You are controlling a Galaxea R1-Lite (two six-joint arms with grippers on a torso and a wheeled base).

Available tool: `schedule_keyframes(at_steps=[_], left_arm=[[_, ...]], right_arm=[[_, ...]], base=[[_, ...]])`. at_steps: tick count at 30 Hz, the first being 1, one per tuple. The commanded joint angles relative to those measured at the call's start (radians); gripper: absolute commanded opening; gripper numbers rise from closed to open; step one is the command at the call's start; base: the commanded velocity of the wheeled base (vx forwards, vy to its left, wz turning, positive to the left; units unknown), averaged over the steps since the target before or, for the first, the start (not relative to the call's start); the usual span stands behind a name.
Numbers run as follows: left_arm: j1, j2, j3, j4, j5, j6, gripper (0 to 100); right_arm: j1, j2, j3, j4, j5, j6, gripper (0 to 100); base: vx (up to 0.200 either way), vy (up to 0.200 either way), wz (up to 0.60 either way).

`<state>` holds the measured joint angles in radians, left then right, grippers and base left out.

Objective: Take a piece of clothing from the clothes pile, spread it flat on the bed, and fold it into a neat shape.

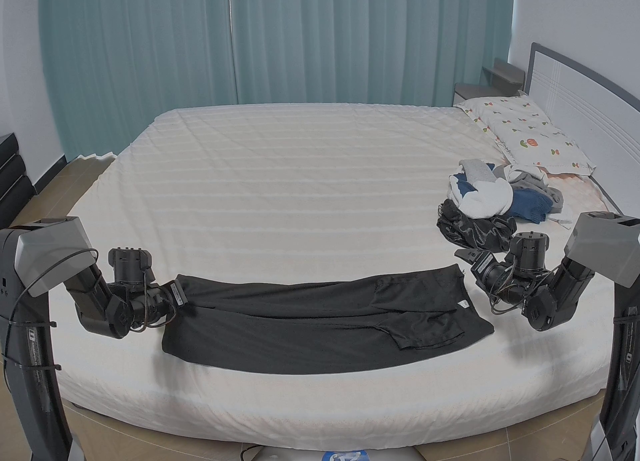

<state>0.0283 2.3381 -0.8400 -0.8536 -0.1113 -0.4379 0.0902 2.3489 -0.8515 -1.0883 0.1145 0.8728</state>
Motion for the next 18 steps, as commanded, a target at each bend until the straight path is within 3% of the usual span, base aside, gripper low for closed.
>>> schedule_keyframes(at_steps=[1,7,18], left_arm=[[0.021,-0.028,0.004,0.004,-0.005,-0.001,0],[0.041,-0.033,0.001,0.005,-0.018,-0.001,0],[0.094,-0.108,-0.002,0.093,-0.123,-0.002,0]], right_arm=[[0.000,0.000,0.000,-0.001,0.001,0.000,100],[0.000,-0.007,0.003,-0.001,0.001,0.000,100],[0.000,-0.007,0.003,-0.001,0.001,0.000,100]], base=[[0.000,0.000,0.00],[0.000,0.000,0.00],[0.000,0.000,0.00]])
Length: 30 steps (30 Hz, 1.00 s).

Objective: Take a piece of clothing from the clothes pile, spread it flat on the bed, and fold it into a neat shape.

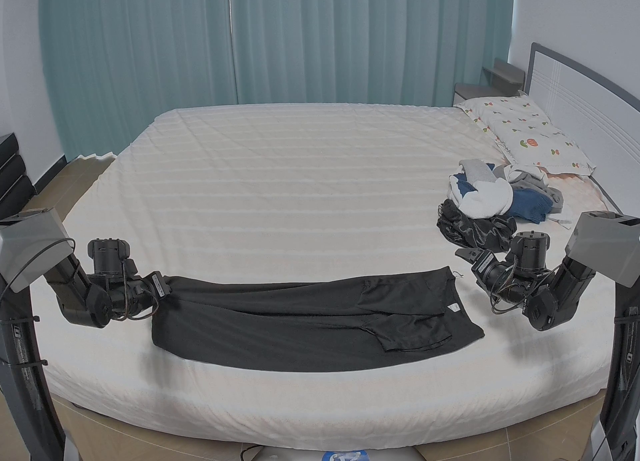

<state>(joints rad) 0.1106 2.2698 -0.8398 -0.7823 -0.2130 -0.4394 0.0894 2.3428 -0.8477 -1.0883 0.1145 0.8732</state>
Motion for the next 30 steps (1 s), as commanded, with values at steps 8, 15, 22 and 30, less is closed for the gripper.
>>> schedule_keyframes(at_steps=[8,15,22,30], left_arm=[[0.004,-0.026,0.004,0.014,-0.028,0.001,0],[0.001,-0.021,0.004,0.014,-0.028,0.001,0],[-0.003,-0.003,-0.025,-0.003,-0.017,-0.029,0],[-0.077,-0.009,-0.061,-0.002,0.026,-0.137,0]], right_arm=[[0.004,-0.005,0.001,-0.001,0.001,0.012,100],[0.004,-0.011,0.001,-0.001,0.001,0.012,100],[0.006,-0.010,0.001,-0.001,0.001,0.013,100],[0.006,-0.011,0.002,-0.001,0.001,0.013,100]], base=[[0.000,0.000,0.00],[-0.171,0.000,0.00],[0.000,0.000,0.00],[0.000,-0.025,0.00]])
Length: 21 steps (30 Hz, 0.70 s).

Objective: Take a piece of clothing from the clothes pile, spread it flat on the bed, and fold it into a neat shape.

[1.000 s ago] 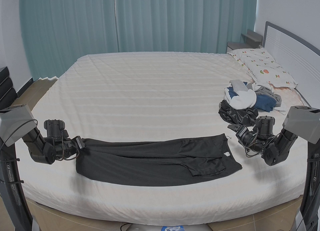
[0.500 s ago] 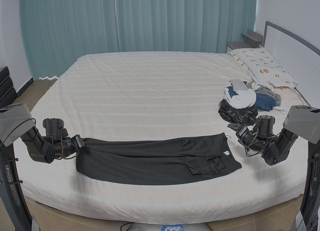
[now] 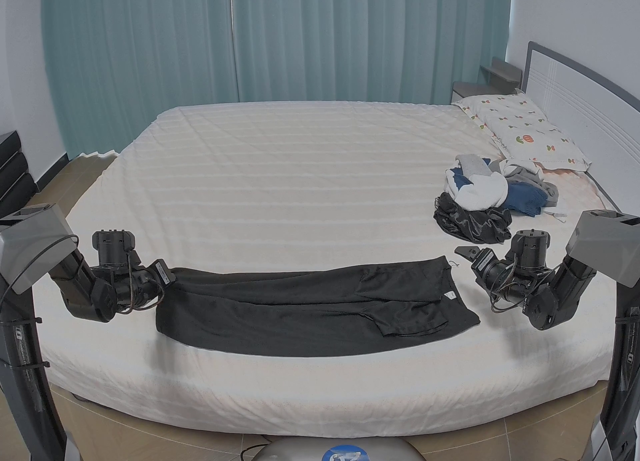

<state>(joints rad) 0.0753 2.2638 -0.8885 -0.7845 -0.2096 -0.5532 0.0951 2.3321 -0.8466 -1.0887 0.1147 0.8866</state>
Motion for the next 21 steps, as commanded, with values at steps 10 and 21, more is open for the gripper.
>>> schedule_keyframes(at_steps=[10,21], left_arm=[[-0.120,-0.072,0.000,0.011,0.065,-0.109,0],[-0.238,-0.092,-0.101,0.151,0.190,-0.132,0]], right_arm=[[0.000,-0.017,0.017,0.000,0.000,0.000,100],[0.000,-0.039,0.029,0.000,0.000,0.002,100]], base=[[0.000,-0.200,0.00],[0.000,-0.200,0.00]])
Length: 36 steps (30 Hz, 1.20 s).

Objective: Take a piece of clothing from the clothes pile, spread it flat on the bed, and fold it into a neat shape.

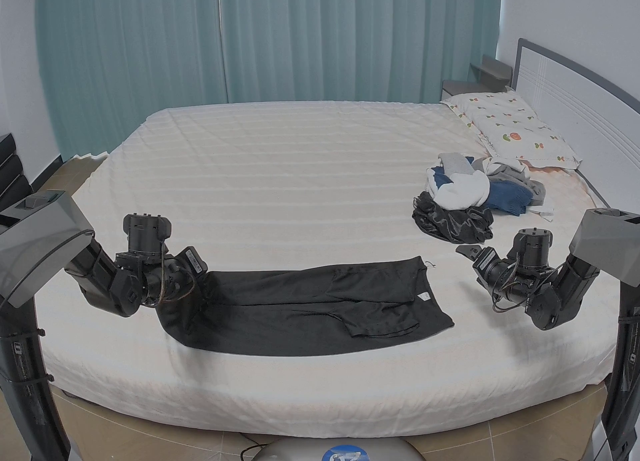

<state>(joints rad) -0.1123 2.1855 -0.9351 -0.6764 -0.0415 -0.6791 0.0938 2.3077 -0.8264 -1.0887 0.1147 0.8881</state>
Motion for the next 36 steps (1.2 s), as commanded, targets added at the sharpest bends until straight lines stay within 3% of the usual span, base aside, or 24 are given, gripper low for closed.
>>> schedule_keyframes(at_steps=[1,11,22,32,36], left_arm=[[-0.059,-0.013,-0.070,0.063,0.025,-0.007,0],[-0.176,-0.006,-0.223,0.293,0.051,-0.066,0],[-0.251,0.053,-0.398,0.443,0.051,-0.165,0],[-0.290,0.148,-0.511,0.488,0.064,-0.169,0],[-0.306,0.175,-0.530,0.482,0.080,-0.171,0]], right_arm=[[0.001,-0.014,0.009,0.000,0.000,0.000,100],[0.001,-0.016,0.012,0.000,0.000,0.000,100],[0.010,-0.017,0.016,0.000,0.000,0.000,100],[0.017,-0.016,0.018,0.000,0.000,0.000,100],[0.017,-0.014,0.018,0.000,0.000,0.000,100]], base=[[0.000,-0.200,0.00],[0.000,-0.200,0.00],[0.000,-0.200,0.00],[0.000,-0.200,0.00],[0.000,0.000,0.00]])
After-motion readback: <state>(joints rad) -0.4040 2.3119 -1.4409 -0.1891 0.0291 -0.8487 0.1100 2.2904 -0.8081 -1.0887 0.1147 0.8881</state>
